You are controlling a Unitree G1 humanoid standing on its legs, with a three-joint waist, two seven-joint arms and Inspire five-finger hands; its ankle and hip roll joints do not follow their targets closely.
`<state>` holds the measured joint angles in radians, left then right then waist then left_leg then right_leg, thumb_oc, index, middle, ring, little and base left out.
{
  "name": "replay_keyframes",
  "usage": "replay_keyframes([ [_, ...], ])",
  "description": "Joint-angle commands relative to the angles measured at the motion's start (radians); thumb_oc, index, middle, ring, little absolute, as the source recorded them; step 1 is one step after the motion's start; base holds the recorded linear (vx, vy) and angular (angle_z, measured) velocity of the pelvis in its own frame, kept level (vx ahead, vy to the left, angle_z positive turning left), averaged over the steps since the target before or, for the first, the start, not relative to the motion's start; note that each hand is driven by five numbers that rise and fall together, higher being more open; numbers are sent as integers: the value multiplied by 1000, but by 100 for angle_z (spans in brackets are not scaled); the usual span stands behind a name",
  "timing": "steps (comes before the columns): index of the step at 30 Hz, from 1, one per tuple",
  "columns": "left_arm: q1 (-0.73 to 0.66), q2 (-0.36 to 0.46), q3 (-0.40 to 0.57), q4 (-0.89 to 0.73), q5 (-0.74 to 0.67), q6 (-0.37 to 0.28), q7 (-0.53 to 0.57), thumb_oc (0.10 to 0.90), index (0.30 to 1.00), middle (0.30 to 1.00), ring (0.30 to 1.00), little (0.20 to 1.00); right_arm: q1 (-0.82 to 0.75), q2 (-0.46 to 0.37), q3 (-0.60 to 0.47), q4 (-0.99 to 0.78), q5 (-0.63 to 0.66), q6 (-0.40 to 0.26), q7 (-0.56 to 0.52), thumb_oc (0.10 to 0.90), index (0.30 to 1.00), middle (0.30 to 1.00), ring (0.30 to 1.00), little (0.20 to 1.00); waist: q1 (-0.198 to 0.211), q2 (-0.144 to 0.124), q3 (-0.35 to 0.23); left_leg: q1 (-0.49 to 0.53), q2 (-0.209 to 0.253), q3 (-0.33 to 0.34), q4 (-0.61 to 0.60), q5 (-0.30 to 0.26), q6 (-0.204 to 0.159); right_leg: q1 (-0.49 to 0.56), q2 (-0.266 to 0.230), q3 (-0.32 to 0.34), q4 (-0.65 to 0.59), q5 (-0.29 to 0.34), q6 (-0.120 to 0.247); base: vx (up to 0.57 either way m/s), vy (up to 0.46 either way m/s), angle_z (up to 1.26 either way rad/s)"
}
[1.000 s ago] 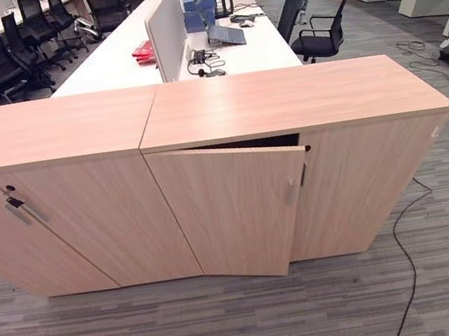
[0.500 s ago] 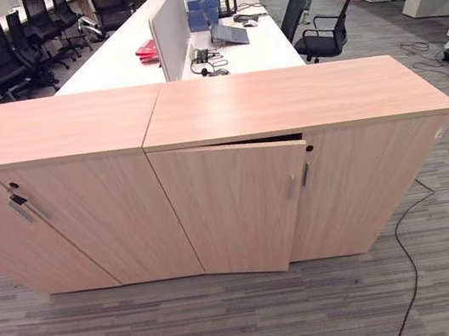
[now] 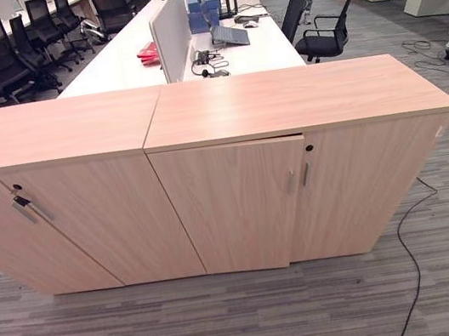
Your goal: Put the empty folder in the office cabinet
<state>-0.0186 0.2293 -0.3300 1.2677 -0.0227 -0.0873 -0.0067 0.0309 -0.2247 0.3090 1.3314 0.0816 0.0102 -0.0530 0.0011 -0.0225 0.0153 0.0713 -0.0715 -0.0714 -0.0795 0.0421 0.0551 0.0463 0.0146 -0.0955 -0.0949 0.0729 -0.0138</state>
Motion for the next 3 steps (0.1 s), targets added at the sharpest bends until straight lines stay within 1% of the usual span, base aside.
replay_keyframes([
  [1,-28,-31,-5,73,62,10,6,800,900,900,900,900,-41,-19,34,17,-16,-3,1,800,900,900,900,900,-6,1,6,-7,-10,-44,-8,-84,-37,69,-7,0,8,-107,90,0,0,0],
  [3,-28,-33,-5,74,61,10,6,800,900,900,900,900,-40,-17,34,17,-16,-2,0,800,900,900,900,900,-6,1,6,-7,-10,-45,-8,-84,-36,69,-6,1,8,-108,90,0,0,0],
])
